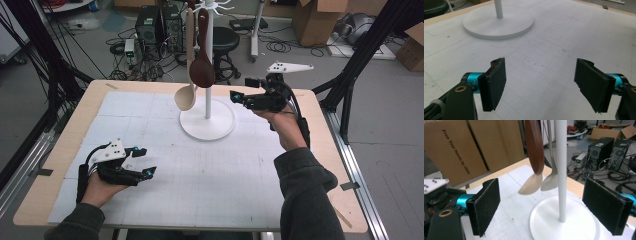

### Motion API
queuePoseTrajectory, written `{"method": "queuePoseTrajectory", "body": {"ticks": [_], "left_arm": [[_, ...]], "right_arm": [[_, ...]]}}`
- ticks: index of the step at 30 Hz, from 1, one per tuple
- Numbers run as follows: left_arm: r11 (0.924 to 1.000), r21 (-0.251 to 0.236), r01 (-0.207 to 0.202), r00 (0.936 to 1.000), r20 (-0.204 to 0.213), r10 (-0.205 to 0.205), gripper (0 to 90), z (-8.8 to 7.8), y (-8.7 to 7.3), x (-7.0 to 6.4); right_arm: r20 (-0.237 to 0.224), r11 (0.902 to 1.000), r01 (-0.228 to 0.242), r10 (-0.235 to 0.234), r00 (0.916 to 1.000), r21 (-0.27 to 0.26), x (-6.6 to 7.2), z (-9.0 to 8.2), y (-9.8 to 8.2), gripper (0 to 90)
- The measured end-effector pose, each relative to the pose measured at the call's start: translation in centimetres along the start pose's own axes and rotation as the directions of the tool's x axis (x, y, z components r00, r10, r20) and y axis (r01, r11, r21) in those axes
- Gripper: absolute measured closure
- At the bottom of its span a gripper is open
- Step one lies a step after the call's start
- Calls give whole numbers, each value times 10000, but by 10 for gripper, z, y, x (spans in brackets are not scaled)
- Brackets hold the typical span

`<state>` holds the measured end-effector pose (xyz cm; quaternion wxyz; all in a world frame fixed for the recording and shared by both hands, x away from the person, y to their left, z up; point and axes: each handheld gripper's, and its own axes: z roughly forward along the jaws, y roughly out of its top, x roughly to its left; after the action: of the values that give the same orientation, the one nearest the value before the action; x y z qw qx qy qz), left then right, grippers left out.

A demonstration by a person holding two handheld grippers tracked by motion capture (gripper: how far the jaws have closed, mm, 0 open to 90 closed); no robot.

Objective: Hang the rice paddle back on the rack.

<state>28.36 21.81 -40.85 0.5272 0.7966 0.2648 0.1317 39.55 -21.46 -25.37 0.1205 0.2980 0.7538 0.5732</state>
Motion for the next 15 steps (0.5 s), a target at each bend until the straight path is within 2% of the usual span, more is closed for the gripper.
{"method": "queuePoseTrajectory", "body": {"ticks": [15], "left_arm": [[9999,-121,120,9998,-156,-122,239,-3,0,2]], "right_arm": [[32,9992,-91,90,10000,395,1,-2,-40,111]]}}
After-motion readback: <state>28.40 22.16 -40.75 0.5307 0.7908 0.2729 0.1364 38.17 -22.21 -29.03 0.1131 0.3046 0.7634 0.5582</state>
